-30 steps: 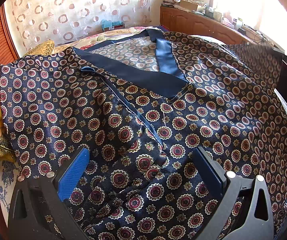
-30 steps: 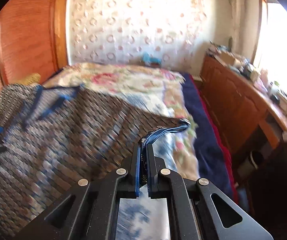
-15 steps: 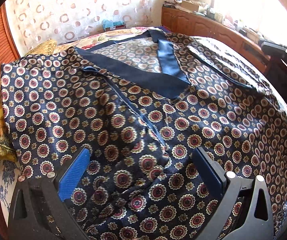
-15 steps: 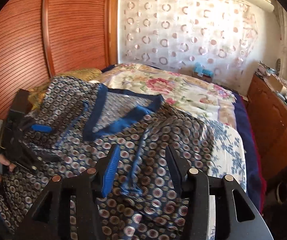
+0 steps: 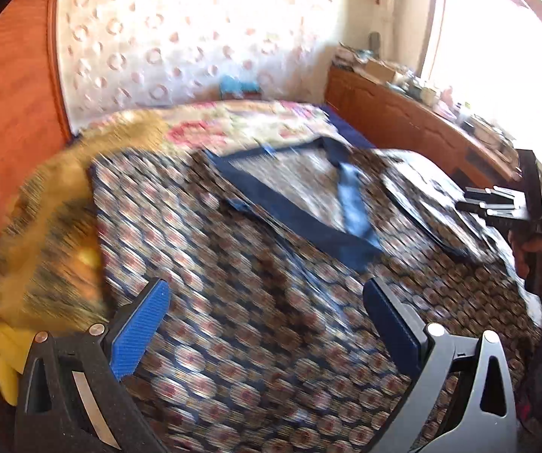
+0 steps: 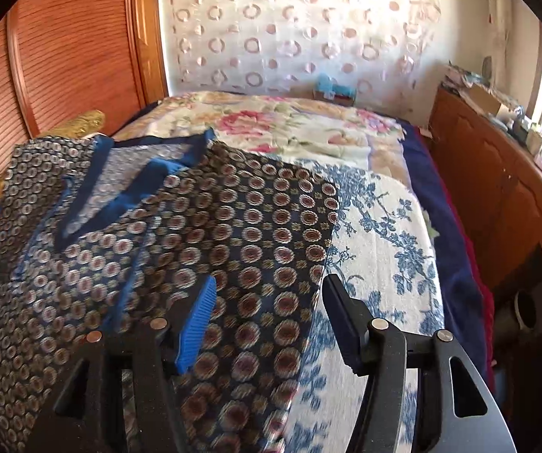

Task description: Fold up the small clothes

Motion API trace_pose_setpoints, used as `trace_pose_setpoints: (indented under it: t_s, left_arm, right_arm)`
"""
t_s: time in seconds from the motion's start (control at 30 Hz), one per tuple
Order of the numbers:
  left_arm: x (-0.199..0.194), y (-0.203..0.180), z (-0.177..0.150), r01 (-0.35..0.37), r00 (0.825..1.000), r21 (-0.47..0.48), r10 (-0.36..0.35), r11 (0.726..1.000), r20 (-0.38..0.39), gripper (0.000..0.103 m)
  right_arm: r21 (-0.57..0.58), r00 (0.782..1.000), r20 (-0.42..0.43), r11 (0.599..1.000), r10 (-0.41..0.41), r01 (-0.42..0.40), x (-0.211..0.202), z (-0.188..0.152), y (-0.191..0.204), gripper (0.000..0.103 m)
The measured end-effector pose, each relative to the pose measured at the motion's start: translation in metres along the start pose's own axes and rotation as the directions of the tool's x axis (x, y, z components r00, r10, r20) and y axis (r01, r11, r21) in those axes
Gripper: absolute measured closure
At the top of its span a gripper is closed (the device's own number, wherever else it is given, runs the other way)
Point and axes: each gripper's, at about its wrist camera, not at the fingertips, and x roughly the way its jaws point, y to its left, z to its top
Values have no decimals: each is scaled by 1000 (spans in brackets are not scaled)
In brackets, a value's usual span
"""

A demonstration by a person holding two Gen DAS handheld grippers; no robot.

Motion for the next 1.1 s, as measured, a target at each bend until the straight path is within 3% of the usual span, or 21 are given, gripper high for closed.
trace_pose_setpoints:
  t_s: [0.17, 0.27, 0.37, 0.57, 0.73, 1.1]
  left_arm:
    - [-2, 36, 22, -65, 997, -33, 66, 997, 38, 0]
    - [0, 57, 33, -77, 996, -65, 79, 995, 38, 8]
    - [0, 73, 42, -55, 997, -94, 60, 994, 46, 17]
    - [12, 93, 51, -29, 999, -138, 32, 990, 21, 45]
    - [20, 99, 53, -63, 998, -131, 63, 989, -3, 52]
    - [23, 101, 49, -64, 998, -137, 62, 989, -20, 52]
  right_arm:
    - [-18, 999, -26, 999, -27, 27, 27, 18, -12, 42]
    - [-33, 999, -29, 999, -30, 29, 35, 26, -15, 42]
    - [-36, 999, -32, 999, -29, 28, 47, 33, -19, 42]
    - [50, 998, -59, 999, 14, -11, 65, 37, -29, 42]
    - [42, 998, -57, 999, 20, -18, 69, 38, -28, 42]
    - [45, 998, -61, 999, 8, -5, 73, 37, -29, 36]
